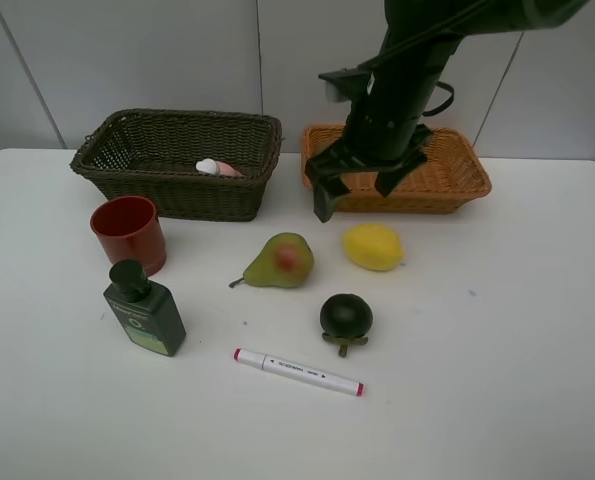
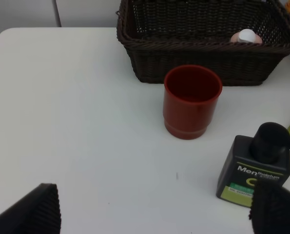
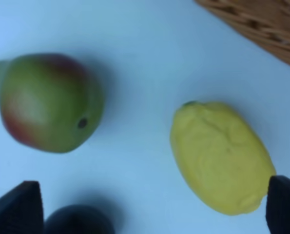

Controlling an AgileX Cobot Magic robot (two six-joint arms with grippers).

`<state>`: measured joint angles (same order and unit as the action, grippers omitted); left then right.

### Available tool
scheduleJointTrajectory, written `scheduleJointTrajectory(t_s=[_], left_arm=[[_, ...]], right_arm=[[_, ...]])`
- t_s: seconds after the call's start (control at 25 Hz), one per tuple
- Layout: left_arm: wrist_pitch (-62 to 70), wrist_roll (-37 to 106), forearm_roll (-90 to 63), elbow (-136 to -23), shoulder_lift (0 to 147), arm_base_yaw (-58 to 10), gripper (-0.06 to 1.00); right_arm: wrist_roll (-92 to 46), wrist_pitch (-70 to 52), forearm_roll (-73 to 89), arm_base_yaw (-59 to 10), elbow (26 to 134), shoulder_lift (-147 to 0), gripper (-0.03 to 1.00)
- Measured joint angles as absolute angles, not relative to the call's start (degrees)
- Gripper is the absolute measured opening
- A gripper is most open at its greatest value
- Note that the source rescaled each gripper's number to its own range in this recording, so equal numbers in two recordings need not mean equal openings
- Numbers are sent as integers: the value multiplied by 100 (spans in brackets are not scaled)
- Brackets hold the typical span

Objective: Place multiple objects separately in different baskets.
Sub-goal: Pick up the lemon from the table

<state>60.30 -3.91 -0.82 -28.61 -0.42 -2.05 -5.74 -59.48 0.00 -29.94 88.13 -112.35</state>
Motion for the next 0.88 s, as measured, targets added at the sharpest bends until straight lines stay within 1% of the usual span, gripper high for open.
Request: scheduleJointTrajectory(t_s=[0.24,0.4,0.56,0.88], left_arm=[[6030,-391,-82,-2861,-42,-205,100],[6030,-391,-82,-2861,-42,-205,100],[6030,-391,-82,-2861,-42,-205,100],[6030,-391,-82,-2861,-42,-205,100]], right_arm=[[-1838,-5247,68,-3001,7882,-10807,100],[-2491,-5091,54,-3001,7589,-10765,100],[-2747,-4856,-263,-3001,7553,-10765,100],[-2788,-4442,-685,-3001,7553,-10961,100]])
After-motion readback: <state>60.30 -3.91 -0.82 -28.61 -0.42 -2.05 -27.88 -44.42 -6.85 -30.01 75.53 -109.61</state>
